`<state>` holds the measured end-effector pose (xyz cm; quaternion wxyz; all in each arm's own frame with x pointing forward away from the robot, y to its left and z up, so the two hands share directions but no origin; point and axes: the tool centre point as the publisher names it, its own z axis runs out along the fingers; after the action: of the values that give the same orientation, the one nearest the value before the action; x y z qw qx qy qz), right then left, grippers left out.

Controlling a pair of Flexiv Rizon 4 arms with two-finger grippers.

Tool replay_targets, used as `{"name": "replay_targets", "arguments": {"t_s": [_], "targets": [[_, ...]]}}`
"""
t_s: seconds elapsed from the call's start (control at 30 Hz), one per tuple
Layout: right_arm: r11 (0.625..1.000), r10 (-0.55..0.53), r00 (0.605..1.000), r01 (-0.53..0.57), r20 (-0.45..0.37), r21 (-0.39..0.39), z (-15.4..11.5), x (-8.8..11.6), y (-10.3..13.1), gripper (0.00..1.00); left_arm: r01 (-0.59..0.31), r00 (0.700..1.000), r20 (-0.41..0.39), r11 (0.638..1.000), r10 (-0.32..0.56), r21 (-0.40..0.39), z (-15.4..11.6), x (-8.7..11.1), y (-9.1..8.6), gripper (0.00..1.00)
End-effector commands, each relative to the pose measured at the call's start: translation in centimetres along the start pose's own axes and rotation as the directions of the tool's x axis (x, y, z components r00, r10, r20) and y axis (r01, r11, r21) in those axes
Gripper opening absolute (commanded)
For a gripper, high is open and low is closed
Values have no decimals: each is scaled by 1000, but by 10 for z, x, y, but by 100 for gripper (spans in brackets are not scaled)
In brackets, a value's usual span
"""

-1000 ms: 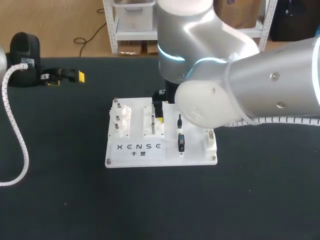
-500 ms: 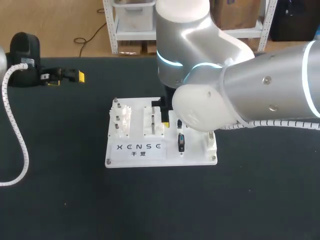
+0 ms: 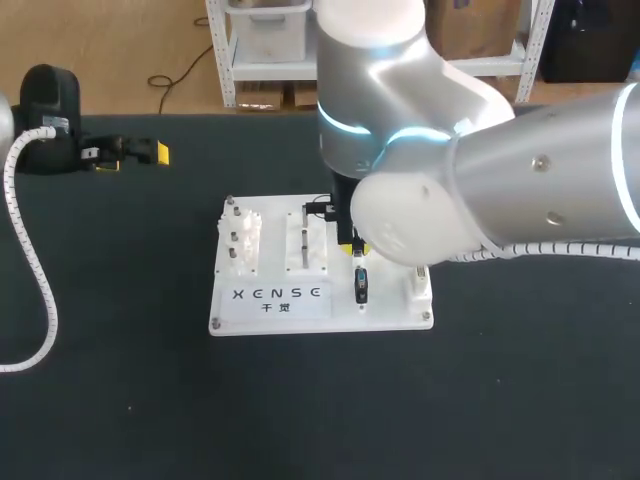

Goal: Insert the USB connector, Ethernet cable, and multi-pin plug into their matching sockets one by one.

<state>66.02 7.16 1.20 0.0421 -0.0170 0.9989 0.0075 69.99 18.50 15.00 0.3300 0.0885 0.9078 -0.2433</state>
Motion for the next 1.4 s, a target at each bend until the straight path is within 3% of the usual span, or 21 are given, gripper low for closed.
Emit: {"name": "replay_targets", "arguments": {"t_s": [0.03, 0.53, 0.87, 1.4], "targets": [[1000, 5, 1000, -5, 30, -16, -7, 7, -4, 0, 0, 1000, 0, 1000, 0, 0, 0, 0, 0, 100], [999, 48, 996, -46, 71, -23, -23, -1, -27, 0, 0, 1000, 0, 1000, 0, 0, 0, 0, 0, 100], [995, 99, 993, -101, 69, 17, -22, -2, -58, 0, 0, 1000, 0, 1000, 0, 0, 0, 0, 0, 100], [990, 139, 988, -141, 62, 31, -16, -2, -75, 0, 0, 1000, 0, 1000, 0, 0, 0, 0, 0, 100]]}}
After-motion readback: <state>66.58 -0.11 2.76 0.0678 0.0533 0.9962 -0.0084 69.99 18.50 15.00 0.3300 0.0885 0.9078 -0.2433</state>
